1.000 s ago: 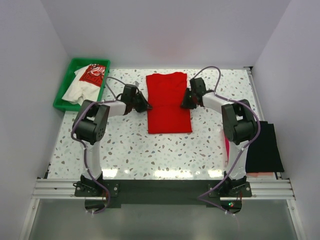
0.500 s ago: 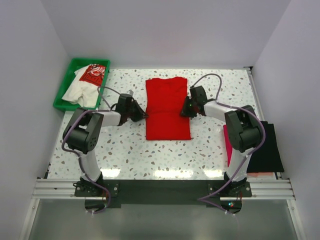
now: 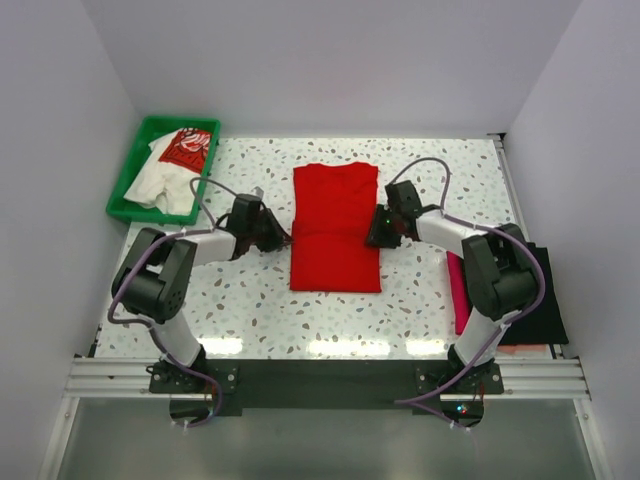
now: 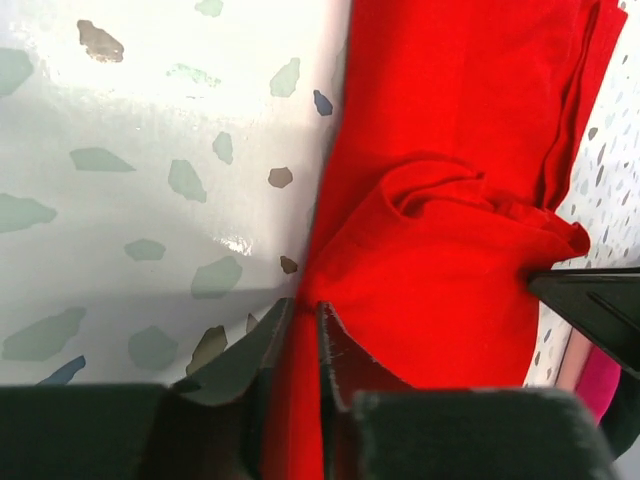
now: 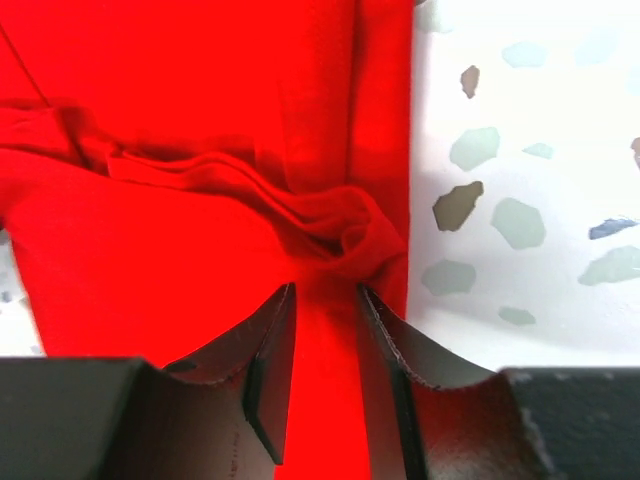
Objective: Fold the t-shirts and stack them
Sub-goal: Fold the tshirt
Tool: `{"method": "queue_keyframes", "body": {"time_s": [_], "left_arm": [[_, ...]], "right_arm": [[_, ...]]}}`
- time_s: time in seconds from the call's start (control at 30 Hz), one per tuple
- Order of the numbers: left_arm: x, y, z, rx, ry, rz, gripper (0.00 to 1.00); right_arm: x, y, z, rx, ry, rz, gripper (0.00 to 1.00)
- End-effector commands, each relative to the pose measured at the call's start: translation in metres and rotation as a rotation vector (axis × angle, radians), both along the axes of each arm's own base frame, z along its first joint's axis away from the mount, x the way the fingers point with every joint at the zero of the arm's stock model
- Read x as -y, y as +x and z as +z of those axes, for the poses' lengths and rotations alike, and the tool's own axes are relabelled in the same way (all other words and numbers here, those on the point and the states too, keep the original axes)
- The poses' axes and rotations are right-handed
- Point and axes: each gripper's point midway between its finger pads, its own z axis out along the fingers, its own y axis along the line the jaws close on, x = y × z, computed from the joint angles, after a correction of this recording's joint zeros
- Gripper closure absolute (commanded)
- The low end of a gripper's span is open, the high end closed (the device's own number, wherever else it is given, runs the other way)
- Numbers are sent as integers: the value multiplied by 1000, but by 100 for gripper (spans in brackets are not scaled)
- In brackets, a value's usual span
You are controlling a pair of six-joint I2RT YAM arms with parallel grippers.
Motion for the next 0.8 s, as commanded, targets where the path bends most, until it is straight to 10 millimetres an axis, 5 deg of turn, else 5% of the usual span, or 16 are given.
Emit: {"method": "queue_keyframes", "body": {"time_s": [0.0, 0.13, 0.27, 0.5, 0.63, 0.77], "left_arm": [[-1, 20, 39, 100, 26, -14, 78], [-5, 20, 50, 111, 42, -27, 69], [-13, 2, 53, 99, 61, -32, 54], [-21, -77, 30, 13, 18, -116, 42], [-20, -106, 20, 18, -43, -136, 41], [-14, -122, 16, 5, -99, -155, 41]], "right_arm": [[10, 13, 38, 45, 67, -26, 66], [23, 16, 52, 60, 76, -55, 66], [30, -10, 50, 47, 74, -60, 61], [43, -78, 36, 5, 106, -81, 56], [41, -111, 18, -50, 154, -80, 55], [35, -122, 10, -73, 198, -85, 55]]}}
